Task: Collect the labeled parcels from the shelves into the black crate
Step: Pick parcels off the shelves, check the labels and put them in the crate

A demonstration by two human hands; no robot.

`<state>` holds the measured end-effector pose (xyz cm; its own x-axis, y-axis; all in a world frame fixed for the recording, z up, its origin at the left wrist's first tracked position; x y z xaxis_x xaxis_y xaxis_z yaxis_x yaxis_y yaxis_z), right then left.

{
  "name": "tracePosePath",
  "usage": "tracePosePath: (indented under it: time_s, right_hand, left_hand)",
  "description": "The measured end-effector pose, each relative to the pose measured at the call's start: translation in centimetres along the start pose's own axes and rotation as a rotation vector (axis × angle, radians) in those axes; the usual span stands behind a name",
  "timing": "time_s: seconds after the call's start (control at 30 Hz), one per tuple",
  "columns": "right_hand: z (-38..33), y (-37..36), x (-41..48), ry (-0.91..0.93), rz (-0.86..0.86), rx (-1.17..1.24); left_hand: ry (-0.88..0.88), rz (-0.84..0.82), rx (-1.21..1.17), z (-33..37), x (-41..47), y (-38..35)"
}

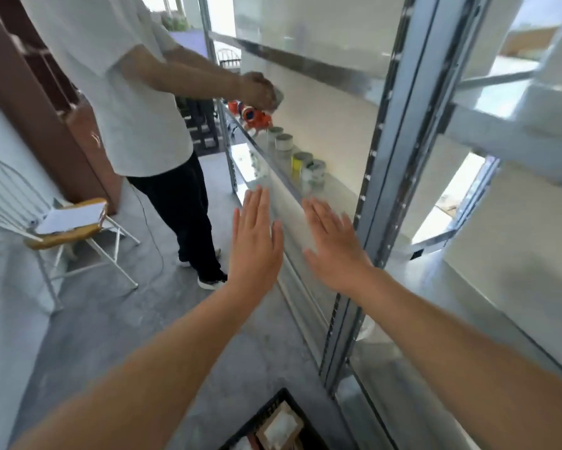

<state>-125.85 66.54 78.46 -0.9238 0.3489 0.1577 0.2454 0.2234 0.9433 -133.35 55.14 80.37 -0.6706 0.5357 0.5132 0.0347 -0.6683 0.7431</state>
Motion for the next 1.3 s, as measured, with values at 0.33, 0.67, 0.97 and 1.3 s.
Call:
tracePosePath:
  time_s: [0.33, 0.67, 0.97, 1.3]
  right_hand:
    - [-2.6, 20.1, -0.3, -0.086, 0.364, -0.162]
    - [-5.5, 26.6, -4.1, -0.268, 0.527, -0.331]
    - [-6.1, 26.4, -11.6, -0.486, 0.519, -0.415]
    - [-6.4, 26.7, -26.4, -0.744, 0.564, -0.48]
  left_hand:
    - [-0.274, 0.223, 0.117, 9.3, 8.9, 11.9]
    - [-0.457, 0.171, 0.06, 12.0, 9.7, 14.9]
    - [-0.625, 0.057, -0.077, 15.0, 5.9, 14.0]
    - [-0.82, -0.02, -0.264, 23.5, -3.3, 13.0]
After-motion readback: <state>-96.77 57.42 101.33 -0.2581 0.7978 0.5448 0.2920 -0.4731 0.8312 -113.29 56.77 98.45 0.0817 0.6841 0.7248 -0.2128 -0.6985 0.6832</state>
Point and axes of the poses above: each hand's wrist, its own x-axis towards the middle knuckle, its own y-axis out of the back of the hand, z = x × y, the point moved 7 cm from there along x, towards the middle knuckle, and after that the axes turned 4 degrees about x, right-handed, at the moved point
